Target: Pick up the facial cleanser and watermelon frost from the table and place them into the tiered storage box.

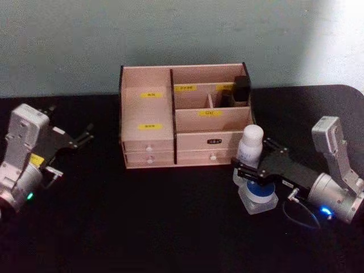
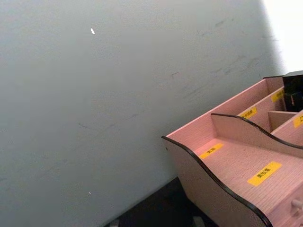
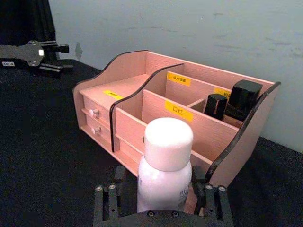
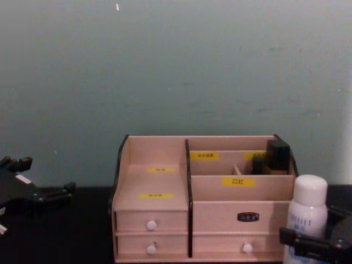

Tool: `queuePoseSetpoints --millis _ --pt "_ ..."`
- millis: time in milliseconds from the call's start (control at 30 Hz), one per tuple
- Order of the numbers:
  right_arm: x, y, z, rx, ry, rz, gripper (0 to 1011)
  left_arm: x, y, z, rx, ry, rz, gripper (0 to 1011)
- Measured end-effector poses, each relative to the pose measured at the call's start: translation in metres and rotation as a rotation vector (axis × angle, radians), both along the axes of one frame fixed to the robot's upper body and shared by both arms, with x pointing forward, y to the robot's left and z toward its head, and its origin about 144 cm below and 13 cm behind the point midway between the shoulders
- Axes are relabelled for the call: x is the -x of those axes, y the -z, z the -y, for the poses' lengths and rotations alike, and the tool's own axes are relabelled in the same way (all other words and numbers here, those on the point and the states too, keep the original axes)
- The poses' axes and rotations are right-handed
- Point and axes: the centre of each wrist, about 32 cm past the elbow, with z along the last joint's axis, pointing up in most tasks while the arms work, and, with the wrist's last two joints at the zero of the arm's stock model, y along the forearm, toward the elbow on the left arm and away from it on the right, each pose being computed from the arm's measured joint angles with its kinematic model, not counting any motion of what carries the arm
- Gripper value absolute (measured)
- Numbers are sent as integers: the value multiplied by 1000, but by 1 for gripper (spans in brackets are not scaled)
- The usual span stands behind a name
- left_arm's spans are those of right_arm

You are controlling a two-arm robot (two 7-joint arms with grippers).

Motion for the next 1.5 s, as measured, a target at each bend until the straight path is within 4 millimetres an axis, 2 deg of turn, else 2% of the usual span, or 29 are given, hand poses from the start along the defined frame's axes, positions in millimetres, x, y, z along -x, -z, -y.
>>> queuePoseSetpoints --millis 233,367,1500 --pt "0 0 0 0 0 0 733 0 0 0 0 0 0 1001" --pt "0 0 0 0 0 1 593 0 0 0 0 0 0 1001" --pt "-1 -3 2 -37 -5 33 590 0 0 0 0 0 0 1001"
